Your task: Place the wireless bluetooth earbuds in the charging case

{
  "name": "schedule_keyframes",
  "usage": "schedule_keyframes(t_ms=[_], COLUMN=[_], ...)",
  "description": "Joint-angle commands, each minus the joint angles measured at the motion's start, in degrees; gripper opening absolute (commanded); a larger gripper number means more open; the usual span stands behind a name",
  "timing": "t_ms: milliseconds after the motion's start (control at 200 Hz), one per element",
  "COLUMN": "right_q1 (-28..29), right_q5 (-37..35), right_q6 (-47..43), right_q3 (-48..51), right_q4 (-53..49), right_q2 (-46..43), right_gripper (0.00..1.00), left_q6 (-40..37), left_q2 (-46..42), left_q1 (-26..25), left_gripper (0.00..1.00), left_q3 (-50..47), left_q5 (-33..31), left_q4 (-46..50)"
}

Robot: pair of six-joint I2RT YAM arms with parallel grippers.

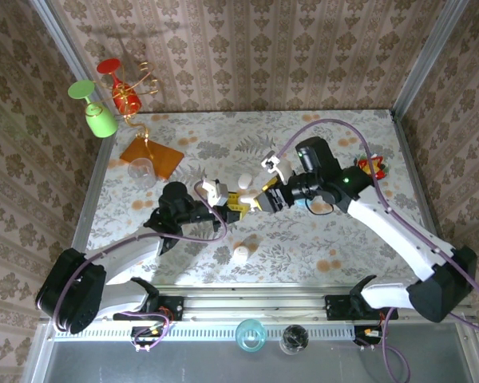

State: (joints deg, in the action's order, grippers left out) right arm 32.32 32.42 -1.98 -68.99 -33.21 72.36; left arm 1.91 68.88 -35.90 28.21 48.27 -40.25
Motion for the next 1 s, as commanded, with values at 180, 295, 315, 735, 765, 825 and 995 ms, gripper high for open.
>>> schedule_keyframes(t_ms=[180, 295, 315, 735, 765, 825, 995], right_q1=[0.4, 0.6, 0.5, 0.7, 0.6, 0.6, 0.5], right_q5=[8.6, 10.5, 10.7, 13.6, 13.6, 13.5, 12.8], right_q6=[-13.8, -13.4, -12.9, -12.5, -12.6, -13.0, -13.6], right_q3=[8.6, 8.7, 8.8, 9.4, 9.6, 9.5, 9.4], right_q4=[11.4, 13.2, 13.8, 12.9, 12.8, 12.3, 11.5], right_q2=[-5.8, -4.6, -4.3, -2.9, -3.0, -3.1, -3.3], right_gripper=[0.58, 0.56, 0.56, 0.36, 0.34, 0.32, 0.25], left_q6=[5.8, 5.6, 5.4, 9.9, 10.3, 10.8, 11.0], left_q2=[-4.6, -4.5, -4.4, -0.2, 0.0, 0.4, 1.0], left_q1=[-0.2, -0.8, -0.8, -1.5, -1.5, -1.5, -1.5], left_gripper=[0.09, 0.09, 0.09, 0.1, 0.1, 0.1, 0.1], left_q3=[1.0, 1.4, 1.7, 2.5, 2.5, 2.5, 2.7], left_q5=[8.3, 9.4, 9.5, 8.4, 8.4, 8.4, 8.6], left_q4=[1.3, 2.2, 2.3, -6.3, -7.1, -8.2, -8.6])
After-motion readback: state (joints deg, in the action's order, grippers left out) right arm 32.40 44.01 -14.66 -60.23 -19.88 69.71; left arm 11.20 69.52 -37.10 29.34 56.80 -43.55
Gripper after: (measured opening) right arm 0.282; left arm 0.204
